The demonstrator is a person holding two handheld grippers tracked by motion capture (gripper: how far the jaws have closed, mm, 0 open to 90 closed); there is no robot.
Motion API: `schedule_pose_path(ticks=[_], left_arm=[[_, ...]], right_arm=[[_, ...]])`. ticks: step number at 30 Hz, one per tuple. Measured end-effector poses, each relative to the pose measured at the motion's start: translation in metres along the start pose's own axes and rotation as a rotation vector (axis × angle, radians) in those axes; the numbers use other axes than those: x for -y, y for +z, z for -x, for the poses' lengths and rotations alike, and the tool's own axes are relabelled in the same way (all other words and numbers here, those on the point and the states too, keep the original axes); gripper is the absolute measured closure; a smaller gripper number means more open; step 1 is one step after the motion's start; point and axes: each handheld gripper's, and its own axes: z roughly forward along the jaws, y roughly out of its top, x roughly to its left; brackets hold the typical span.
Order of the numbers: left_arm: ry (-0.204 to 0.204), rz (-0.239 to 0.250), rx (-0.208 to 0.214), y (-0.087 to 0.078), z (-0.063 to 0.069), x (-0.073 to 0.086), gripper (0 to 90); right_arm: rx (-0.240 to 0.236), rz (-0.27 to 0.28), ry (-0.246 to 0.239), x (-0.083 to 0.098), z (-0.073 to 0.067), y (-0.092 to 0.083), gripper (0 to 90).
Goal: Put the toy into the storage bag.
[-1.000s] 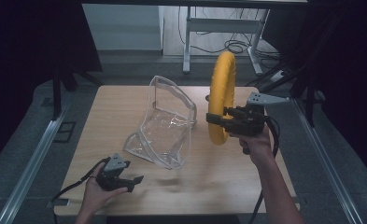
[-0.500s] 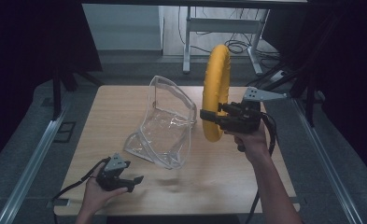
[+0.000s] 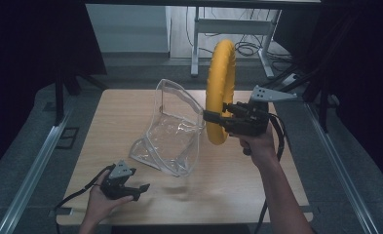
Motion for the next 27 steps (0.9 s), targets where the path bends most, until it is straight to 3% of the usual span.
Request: schedule_pose_path(ticks=[27], left_arm=[[-0.001, 0.001, 0.001, -0.001, 0.000, 0.000, 21.5]], right_arm=[[-0.084, 0.041, -0.050, -0.023, -0.027, 0.026, 49.8]])
